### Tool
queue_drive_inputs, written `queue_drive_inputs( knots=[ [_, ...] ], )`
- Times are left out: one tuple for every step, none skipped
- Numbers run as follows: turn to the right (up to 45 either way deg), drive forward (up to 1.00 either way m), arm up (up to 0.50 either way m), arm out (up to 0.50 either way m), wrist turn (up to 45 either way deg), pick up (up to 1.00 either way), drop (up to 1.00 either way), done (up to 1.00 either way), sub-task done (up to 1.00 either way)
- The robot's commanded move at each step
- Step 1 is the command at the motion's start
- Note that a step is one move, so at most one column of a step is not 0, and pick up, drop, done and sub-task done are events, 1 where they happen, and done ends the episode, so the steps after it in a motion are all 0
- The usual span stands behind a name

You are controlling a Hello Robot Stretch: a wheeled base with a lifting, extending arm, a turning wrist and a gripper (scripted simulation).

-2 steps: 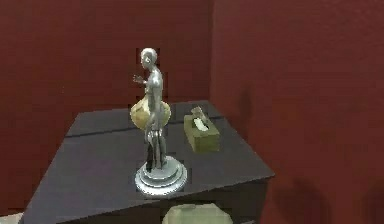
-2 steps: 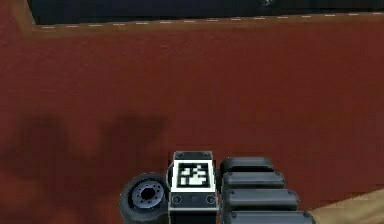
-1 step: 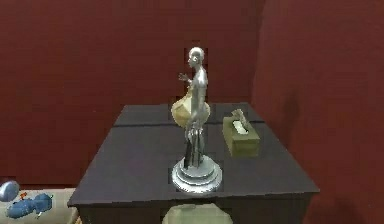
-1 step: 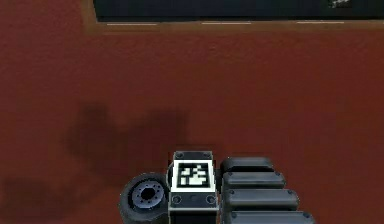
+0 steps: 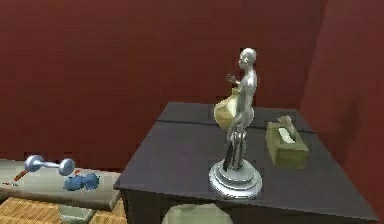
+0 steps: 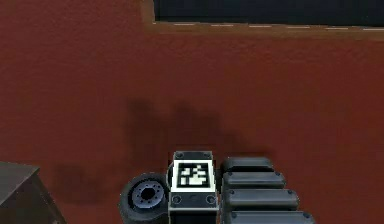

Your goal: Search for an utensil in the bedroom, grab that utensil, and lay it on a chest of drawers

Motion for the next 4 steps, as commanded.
queue_drive_inputs(
  knots=[
    [0.0,0.25,0.00,0.00,0.0,0.00,0.00,0.00,0.00],
    [39.0,0.00,0.00,0.00,0.0,0.00,0.00,0.00,0.00],
    [-39.0,0.00,0.00,0.00,0.0,0.00,0.00,0.00,0.00],
    [36.0,0.00,0.00,0.00,0.0,0.00,0.00,0.00,0.00]
  ],
)
